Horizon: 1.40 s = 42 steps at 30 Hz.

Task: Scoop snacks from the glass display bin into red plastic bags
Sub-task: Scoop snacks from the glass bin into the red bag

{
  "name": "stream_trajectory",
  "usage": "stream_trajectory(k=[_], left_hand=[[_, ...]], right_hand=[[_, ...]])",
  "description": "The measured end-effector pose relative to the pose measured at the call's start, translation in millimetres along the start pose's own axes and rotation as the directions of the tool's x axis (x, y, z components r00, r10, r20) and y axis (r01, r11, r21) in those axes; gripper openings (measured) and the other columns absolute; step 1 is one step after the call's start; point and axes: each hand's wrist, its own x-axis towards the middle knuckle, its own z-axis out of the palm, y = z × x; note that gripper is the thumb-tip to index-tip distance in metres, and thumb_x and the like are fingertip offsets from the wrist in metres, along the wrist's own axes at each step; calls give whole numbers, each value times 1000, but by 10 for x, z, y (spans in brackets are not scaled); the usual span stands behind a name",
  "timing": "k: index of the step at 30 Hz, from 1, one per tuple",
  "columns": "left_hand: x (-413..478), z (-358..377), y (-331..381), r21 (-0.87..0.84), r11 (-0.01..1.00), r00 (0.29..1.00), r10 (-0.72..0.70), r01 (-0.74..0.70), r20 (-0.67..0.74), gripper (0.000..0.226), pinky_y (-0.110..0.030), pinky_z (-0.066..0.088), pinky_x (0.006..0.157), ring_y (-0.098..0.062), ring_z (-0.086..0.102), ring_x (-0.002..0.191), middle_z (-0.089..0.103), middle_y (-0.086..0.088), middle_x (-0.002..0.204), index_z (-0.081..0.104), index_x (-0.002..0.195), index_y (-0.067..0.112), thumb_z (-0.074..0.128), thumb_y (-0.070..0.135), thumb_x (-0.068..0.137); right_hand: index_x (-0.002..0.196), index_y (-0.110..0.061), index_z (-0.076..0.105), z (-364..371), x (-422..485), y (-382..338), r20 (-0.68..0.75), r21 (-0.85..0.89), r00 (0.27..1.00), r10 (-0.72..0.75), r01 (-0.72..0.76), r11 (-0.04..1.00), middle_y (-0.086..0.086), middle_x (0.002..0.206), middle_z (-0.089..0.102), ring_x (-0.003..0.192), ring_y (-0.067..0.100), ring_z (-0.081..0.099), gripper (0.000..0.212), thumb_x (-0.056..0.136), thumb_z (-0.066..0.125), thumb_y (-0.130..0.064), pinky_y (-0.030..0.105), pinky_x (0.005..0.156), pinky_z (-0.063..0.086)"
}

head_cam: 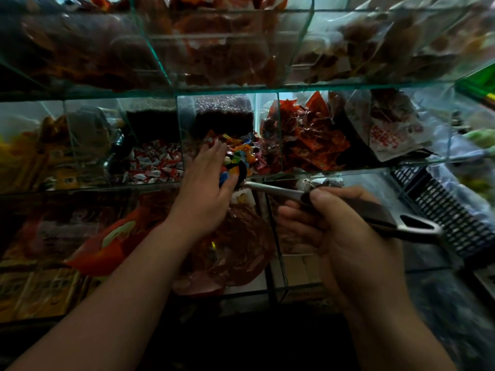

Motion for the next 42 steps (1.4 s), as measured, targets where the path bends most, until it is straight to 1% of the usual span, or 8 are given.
stream_trajectory(k=[8,12,15,22,27,34,37,42], left_hand=[[280,-231,-29,-177,976,990,-134,127,-30,70,-37,20,123,-11,22,150,17,6,169,16,162,29,45,54,104],[12,-222,-131,-199,954,966,-244,223,-90,69,-31,19,118,-13,24,150,24,7,166,22,161,33,51,53,102],[-118,-183,-196,-176,947,958,-283,270,-49,70,-25,11,113,-7,13,152,16,11,168,18,161,37,52,52,101],[-272,-271,-175,-181,950,962,-269,257,-47,66,-23,13,113,-2,15,149,19,13,167,25,159,35,55,48,101],[-688,-374,-207,-224,931,945,-314,289,-88,51,-27,36,107,2,40,129,44,22,144,44,141,41,66,43,95],[-1284,-175,-272,-248,892,917,-398,379,-32,28,-34,37,110,-1,39,135,39,35,137,56,92,40,61,13,98],[-1294,-88,-310,-165,898,913,-407,408,38,46,-27,21,118,5,23,143,30,27,155,62,129,43,51,8,101],[-1247,-45,-339,-203,855,878,-459,478,136,86,-6,3,107,20,3,136,10,29,163,14,162,35,42,-4,91]], right_hand=[[97,-12,61,273,735,213,60,-217,965,-253,260,941,11,84,76,81,24,78,11,92,67,-19,40,68,65],[100,-11,59,300,1056,426,630,-621,682,-371,729,287,4,89,66,79,19,65,12,92,66,-17,44,68,55],[105,-14,59,353,1141,550,711,-616,622,-327,776,136,2,95,61,85,19,59,15,91,62,-21,43,71,54],[97,-21,60,246,772,438,514,-562,622,-591,764,316,-8,82,63,71,4,65,7,95,66,-23,22,62,53],[97,-24,65,105,18,138,126,-393,902,-413,428,814,9,84,75,67,18,76,27,82,61,-45,41,59,64],[82,-19,68,-123,-700,113,54,-451,884,-464,436,779,3,70,75,54,23,73,6,82,62,-21,34,57,61],[84,-30,69,-215,-659,253,140,-554,914,-381,391,735,-2,71,76,57,20,74,11,81,64,-39,46,60,61],[81,-29,61,-128,-301,647,417,-764,886,-203,462,450,-19,82,69,65,-9,64,17,82,62,-45,2,57,43]])
